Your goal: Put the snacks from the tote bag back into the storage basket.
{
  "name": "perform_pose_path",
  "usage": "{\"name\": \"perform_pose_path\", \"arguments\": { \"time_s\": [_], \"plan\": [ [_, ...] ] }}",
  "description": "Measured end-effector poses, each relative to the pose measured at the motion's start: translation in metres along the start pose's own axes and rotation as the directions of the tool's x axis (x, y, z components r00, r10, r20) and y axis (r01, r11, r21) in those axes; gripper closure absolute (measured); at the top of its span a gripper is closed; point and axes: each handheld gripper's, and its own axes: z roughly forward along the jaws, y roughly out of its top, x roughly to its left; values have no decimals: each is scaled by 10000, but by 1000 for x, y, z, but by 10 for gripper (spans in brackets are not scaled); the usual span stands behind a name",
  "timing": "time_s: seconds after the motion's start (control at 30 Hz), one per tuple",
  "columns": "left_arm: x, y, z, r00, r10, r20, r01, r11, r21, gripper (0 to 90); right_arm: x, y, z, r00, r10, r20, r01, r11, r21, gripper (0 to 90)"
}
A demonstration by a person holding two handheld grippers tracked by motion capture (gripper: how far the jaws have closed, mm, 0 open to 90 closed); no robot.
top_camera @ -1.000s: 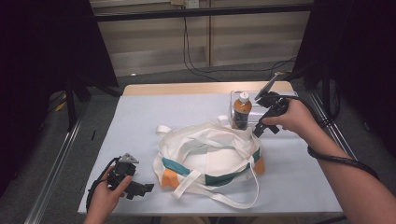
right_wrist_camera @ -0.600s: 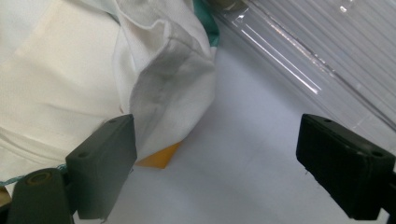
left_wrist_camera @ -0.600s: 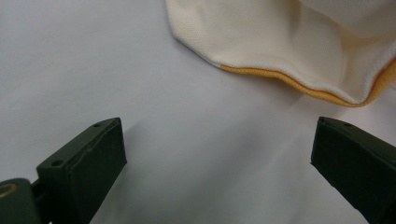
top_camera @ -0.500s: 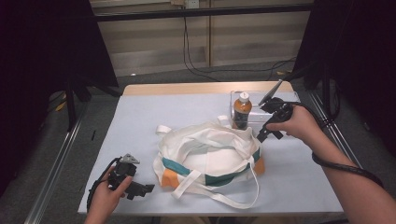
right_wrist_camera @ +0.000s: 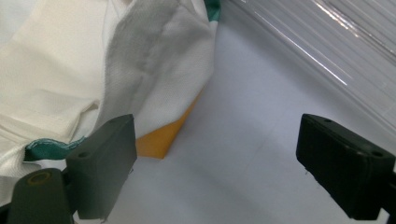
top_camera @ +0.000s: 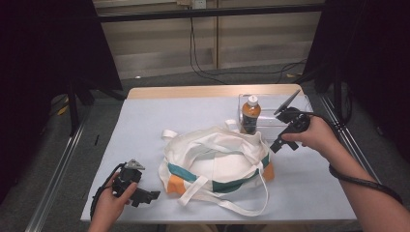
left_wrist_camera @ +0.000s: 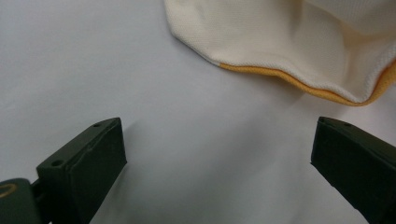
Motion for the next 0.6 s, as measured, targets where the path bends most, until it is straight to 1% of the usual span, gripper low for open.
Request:
{"name": "perform_pose_path", "arguments": {
  "time_s": [0.03,0.07,0.1,0.13,0.2,0.23,0.27,0.33,0.37,0.43,0.47,0.5,0.53,0.57,0.6],
  "plan": [
    [0,0,0,10000,2,-1,-2,10000,6,29,-1,-1,1,10000,-48,3,48,10000,-1,119],
    [0,0,0,10000,-5,4,6,10000,-5,29,0,-2,1,10000,48,-40,-47,10000,86,119],
    [0,0,0,10000,-6,8,6,10000,-8,29,-1,-3,3,10000,-25,-42,25,10000,-32,119],
    [0,0,0,10000,0,2,0,10000,-6,29,-1,-5,4,10000,59,-50,-59,10000,-5,119],
    [0,0,0,10000,8,-8,-8,10000,5,29,-3,-7,6,9999,-8,-100,8,10000,25,119],
    [0,0,0,10000,7,-6,-7,10000,1,29,-2,-8,7,9999,82,-83,-81,10000,18,119],
    [-1,0,0,9999,-143,-9,143,9998,-109,29,-3,-9,9,10000,-23,-78,23,10000,7,118],
    [0,0,0,10000,43,-10,-43,10000,29,29,-2,-11,11,9999,50,-99,-50,10000,11,119],
    [-1,0,0,9999,-152,-8,152,9998,-117,29,-2,-12,12,10000,64,-49,-63,10000,57,118],
    [-1,0,0,9999,-169,-17,168,9998,-120,29,-2,-13,14,10000,-45,-32,45,10000,30,119],
    [-1,-1,0,9998,-178,-36,177,9997,-176,29,-1,-14,15,10000,18,23,-18,10000,37,118],
    [-1,0,0,9999,-138,-58,137,9998,-164,29,-1,-15,15,10000,-48,87,47,10000,64,119],
    [-1,-1,0,9999,-164,-53,163,9997,-166,29,0,-16,17,9999,-22,105,22,10000,37,119],
    [0,-1,0,10000,-82,-30,82,9999,-135,29,1,-16,18,10000,9,59,-9,10000,49,119],
    [0,-1,0,9999,-101,-32,101,9999,-137,29,0,-17,20,9999,-146,47,146,9999,-7,119]
  ]
}}
